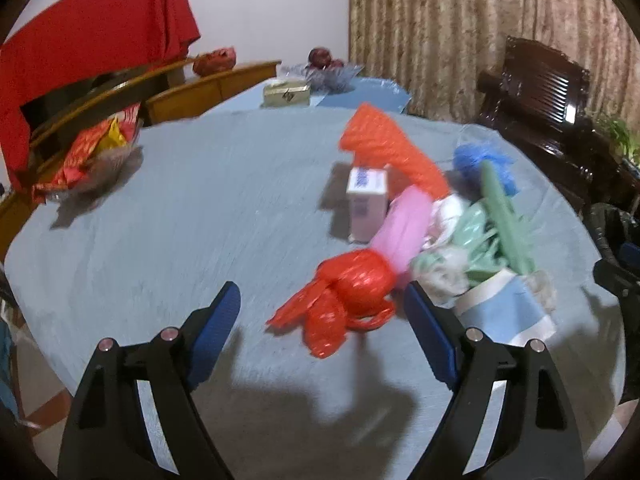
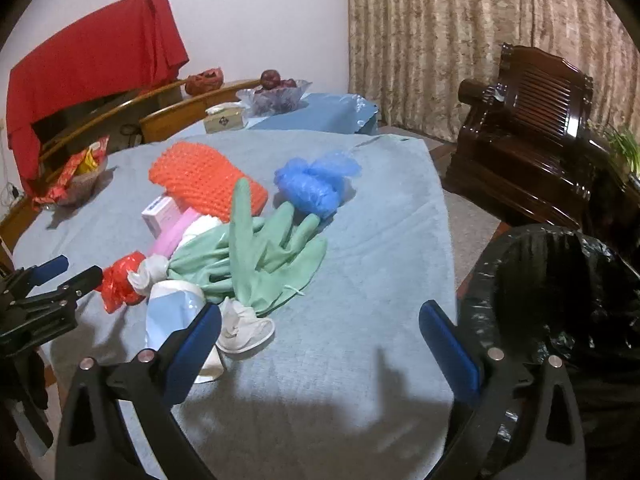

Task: Collect trash
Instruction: 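Grasp the red plastic bag with the left tool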

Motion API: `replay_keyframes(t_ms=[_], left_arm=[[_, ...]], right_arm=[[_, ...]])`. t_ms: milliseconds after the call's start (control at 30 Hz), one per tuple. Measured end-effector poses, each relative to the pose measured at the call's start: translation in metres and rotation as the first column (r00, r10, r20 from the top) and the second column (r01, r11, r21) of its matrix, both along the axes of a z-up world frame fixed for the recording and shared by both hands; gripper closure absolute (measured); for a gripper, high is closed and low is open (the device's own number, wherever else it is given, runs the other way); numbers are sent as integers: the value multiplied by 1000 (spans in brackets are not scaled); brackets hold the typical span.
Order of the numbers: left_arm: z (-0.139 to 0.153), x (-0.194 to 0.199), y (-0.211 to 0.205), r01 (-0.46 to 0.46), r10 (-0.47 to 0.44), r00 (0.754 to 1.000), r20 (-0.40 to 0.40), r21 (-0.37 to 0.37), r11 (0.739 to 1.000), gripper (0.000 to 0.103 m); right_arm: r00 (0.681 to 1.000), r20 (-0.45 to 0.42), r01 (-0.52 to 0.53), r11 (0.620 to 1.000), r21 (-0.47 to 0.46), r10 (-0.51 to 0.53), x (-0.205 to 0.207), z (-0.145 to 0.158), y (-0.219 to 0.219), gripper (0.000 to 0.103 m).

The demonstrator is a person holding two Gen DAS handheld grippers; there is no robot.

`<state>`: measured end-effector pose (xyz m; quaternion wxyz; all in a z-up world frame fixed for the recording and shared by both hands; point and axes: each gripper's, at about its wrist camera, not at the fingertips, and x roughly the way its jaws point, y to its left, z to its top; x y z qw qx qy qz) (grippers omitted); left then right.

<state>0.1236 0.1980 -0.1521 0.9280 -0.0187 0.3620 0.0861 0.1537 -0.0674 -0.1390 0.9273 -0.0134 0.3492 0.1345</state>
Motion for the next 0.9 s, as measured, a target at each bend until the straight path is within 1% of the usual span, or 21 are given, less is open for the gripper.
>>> replay_keyframes(t_ms=[167,267,333,467,500,533,567,633,733,900], left_arm=[[-11,7,5,-1,0,1000,-25,-33,999,23],[-17,16,5,2,-3,999,-42,-40,999,23],[-22,24,5,14,-17,998,-58,-54,998,23],[-27,34,2,37,-42,996,-81,-60,998,23],[-29,38,1,44,-50,995,-92,-65,997,24],[-31,40,1,47,-54,994,-99,-70,996,33],[-33,41,1,52,-60,992,-109,-79,996,45],[-36,43,1,63,-77,989,-124,-110,992,55],[-34,39,0,61,-75,990,-118,-114,992,60],[-23,26,7,25,-35,996,-82,-118,993,61]], right_arm=[[1000,-19,-6,1000,-19,6,7,-8,9,6],[1000,-22,-11,1000,-24,11,11,-11,14,6],[1000,-21,-16,999,-33,16,13,-12,17,6],[999,-29,-19,999,-36,18,17,-14,20,6],[999,-33,-19,999,-35,18,19,-15,20,6],[999,-38,-20,999,-33,19,20,-16,22,6],[999,-43,-23,999,-30,22,22,-17,24,6],[998,-54,-31,999,-30,29,25,-19,27,7],[997,-73,-41,999,-30,38,29,-24,34,9],[994,-96,-46,999,-13,45,37,-28,42,13]])
